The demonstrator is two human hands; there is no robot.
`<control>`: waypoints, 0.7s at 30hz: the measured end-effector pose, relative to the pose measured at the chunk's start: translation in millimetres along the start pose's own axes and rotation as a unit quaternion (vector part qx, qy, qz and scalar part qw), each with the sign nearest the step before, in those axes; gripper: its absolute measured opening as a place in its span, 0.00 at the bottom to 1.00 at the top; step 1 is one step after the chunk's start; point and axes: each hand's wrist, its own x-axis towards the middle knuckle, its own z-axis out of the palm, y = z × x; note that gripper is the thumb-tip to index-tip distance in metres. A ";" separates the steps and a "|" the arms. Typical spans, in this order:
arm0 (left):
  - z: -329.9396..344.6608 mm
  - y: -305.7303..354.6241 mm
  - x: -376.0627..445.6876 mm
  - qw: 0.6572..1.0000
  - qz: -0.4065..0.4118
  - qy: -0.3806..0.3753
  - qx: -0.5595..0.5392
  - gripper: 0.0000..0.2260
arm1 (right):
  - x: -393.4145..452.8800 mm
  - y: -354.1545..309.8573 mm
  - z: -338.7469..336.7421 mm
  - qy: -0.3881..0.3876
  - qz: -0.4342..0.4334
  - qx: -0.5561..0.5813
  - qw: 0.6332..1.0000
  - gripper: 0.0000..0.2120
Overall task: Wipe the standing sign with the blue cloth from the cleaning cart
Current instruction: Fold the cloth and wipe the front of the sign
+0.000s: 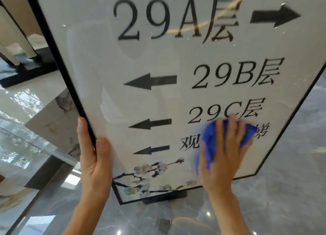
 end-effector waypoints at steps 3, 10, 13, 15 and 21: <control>2.9 5.5 -2.1 0.999 0.004 0.004 0.052 0.27 | 31.7 27.2 -19.4 0.029 0.052 0.035 0.998 0.26; -10.0 25.4 7.2 0.994 -0.068 -0.002 0.083 0.22 | 90.7 26.9 -46.2 0.045 0.148 0.116 0.981 0.27; -17.1 37.9 29.4 0.995 -0.012 -0.012 0.099 0.19 | 96.7 12.0 -51.0 0.032 0.146 0.107 0.983 0.25; -15.3 51.6 54.1 0.995 0.019 -0.004 0.096 0.18 | 100.6 -5.1 -53.1 0.022 0.135 0.096 0.986 0.25; -8.2 83.6 100.3 0.992 0.079 -0.020 0.094 0.19 | 121.6 -94.7 -52.7 -0.006 -0.041 0.040 0.998 0.31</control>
